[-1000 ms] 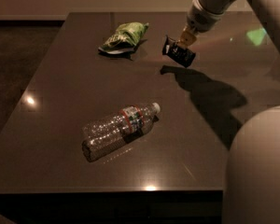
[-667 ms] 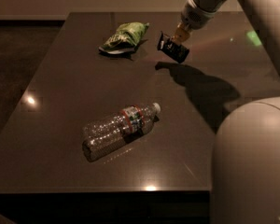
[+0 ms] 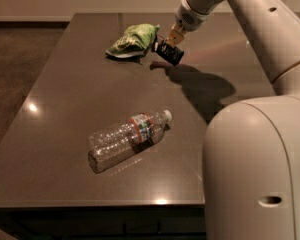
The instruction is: Move rxbar chocolate near green jalapeno chip bag
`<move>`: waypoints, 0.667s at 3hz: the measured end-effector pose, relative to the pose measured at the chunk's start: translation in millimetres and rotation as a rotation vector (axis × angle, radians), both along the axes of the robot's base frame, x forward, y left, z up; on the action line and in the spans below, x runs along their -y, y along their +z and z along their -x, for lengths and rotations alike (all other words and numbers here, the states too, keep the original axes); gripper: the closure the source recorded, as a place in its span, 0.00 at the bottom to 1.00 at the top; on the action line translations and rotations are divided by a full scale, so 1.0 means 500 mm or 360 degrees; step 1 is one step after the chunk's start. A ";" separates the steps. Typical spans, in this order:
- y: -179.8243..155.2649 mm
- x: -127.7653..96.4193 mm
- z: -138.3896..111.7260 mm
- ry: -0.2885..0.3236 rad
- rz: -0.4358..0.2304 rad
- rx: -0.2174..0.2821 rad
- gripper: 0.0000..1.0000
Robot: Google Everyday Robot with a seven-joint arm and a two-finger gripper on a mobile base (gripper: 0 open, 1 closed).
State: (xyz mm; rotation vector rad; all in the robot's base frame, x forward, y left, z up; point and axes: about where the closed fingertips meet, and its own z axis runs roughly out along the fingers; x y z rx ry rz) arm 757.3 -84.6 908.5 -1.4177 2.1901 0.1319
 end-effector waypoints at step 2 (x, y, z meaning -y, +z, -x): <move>-0.023 -0.029 -0.022 0.0008 0.0003 -0.0013 0.35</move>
Offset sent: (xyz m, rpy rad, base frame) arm 0.0086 0.0110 -0.0071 -0.0015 0.0039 0.0030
